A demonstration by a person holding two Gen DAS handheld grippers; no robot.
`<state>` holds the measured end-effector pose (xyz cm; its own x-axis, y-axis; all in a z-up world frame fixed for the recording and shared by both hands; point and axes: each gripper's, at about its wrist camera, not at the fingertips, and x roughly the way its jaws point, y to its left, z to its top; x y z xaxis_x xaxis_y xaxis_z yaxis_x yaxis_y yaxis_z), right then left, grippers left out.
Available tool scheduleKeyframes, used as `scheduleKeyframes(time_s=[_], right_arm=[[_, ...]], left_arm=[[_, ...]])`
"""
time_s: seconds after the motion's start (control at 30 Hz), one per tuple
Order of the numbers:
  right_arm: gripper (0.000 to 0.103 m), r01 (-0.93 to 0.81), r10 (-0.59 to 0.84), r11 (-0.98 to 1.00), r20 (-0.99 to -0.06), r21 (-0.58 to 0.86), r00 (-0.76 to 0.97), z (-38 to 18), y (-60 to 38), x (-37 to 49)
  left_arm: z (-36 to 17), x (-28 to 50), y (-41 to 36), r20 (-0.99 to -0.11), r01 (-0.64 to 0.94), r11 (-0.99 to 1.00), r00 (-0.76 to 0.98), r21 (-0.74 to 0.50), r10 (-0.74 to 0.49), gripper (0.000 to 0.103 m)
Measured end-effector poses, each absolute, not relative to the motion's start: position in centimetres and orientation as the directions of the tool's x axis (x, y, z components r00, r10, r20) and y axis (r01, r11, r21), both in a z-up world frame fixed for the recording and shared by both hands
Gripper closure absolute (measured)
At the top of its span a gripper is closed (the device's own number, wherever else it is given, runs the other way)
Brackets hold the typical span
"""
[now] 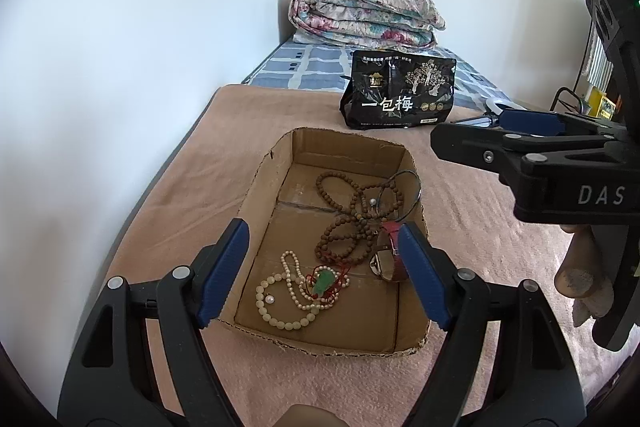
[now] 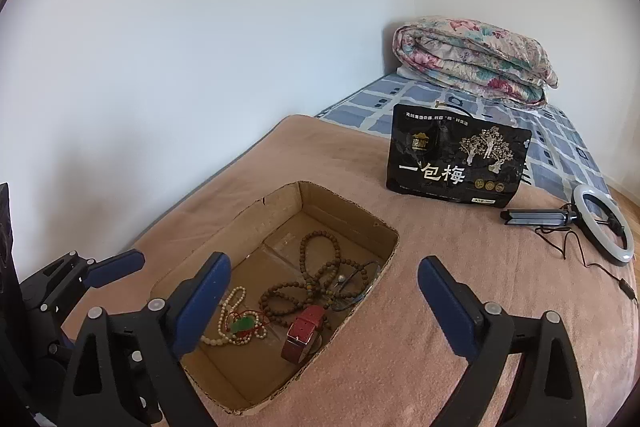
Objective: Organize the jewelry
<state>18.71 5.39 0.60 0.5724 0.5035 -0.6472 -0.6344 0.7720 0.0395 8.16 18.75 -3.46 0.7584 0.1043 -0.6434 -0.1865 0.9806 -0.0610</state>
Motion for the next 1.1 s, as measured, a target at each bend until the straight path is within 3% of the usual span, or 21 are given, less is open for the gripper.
scheduleKeyframes(time_s=[0.37, 0.5, 0.83, 0.9, 1.1], right_arm=[[0.000, -0.627, 0.519, 0.778, -0.606, 0.042, 0.603, 4.1, 1.6, 16.4], [0.000, -0.622, 0.520, 0.782, -0.598, 0.044, 0.610, 5.0, -0.4, 15.2], [0.000, -0.612, 0.514, 0.790, -0.586, 0.038, 0.627, 6.2, -5.3, 11.8], [0.000, -0.608, 0.512, 0.793, -0.586, 0.041, 0.628, 6.2, -6.2, 11.3], [0.000, -0.589, 0.493, 0.807, -0.594, 0.038, 0.636, 5.6, -8.4, 10.1]], left_arm=[[-0.1, 6.3, 17.8, -0.621, -0.211, 0.977, 0.770, -0.030, 0.147, 0.023], [1.6, 5.3, 17.4, -0.600, -0.227, 0.974, 0.783, -0.024, 0.168, 0.009], [4.3, 2.2, 14.5, -0.579, -0.195, 0.980, 0.803, -0.025, 0.145, 0.008], [4.4, 1.6, 13.9, -0.581, -0.190, 0.981, 0.803, -0.040, 0.131, 0.001], [4.7, 0.2, 12.0, -0.570, -0.211, 0.977, 0.805, -0.020, 0.162, 0.001]])
